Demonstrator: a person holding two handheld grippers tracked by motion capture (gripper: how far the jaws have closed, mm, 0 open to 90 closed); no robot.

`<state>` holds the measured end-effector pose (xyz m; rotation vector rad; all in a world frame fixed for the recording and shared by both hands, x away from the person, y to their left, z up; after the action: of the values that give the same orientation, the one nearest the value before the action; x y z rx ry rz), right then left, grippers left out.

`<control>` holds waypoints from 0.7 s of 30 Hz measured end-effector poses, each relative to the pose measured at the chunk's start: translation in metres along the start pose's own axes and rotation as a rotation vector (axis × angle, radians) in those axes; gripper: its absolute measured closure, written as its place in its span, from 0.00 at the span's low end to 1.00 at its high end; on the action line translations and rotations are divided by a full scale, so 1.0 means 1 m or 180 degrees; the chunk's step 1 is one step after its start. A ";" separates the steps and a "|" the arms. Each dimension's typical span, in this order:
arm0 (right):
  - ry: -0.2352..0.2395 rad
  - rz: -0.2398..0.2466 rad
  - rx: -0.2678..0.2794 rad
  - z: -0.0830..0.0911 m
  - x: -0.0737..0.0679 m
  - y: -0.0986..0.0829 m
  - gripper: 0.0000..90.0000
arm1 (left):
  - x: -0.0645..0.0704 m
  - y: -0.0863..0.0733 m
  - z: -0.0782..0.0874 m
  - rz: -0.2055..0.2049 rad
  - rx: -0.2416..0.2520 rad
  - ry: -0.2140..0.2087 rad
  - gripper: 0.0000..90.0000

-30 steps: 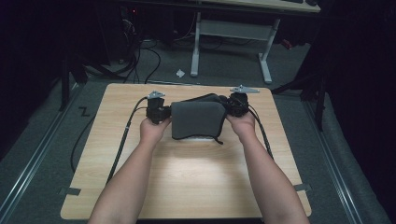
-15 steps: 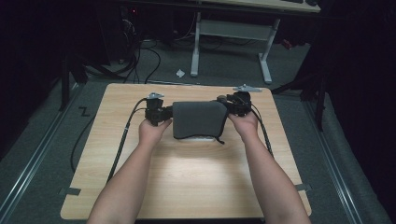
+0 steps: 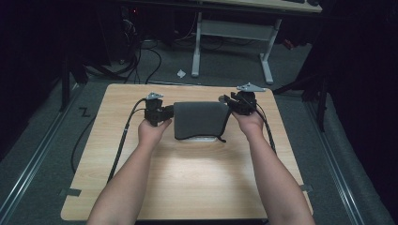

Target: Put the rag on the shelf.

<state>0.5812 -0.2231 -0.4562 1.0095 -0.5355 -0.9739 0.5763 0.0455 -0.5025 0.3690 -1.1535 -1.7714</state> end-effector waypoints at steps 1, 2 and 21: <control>0.0004 -0.0015 -0.0001 0.000 0.000 -0.001 0.73 | -0.001 -0.001 0.001 -0.0005 0.0004 0.0024 0.71; 0.0005 -0.0004 -0.0005 0.000 0.001 -0.002 0.74 | -0.003 -0.002 0.002 -0.0020 -0.0023 0.0052 0.71; -0.0141 0.0051 -0.0056 0.023 0.013 -0.030 0.69 | -0.036 -0.020 0.034 -0.0063 0.0140 0.0388 0.62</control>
<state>0.5571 -0.2502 -0.4734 0.9683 -0.5702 -0.9870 0.5604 0.0961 -0.5107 0.5093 -1.1070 -1.7181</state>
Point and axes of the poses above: each handheld gripper's, and its own axes: z roughly backward along the jaws, y roughly out of its top, x roughly to its right, the point moved 7 cm from there along -z, roughly forward along the jaws, and after that the axes turned 8 degrees about y, right-handed, at the moved point
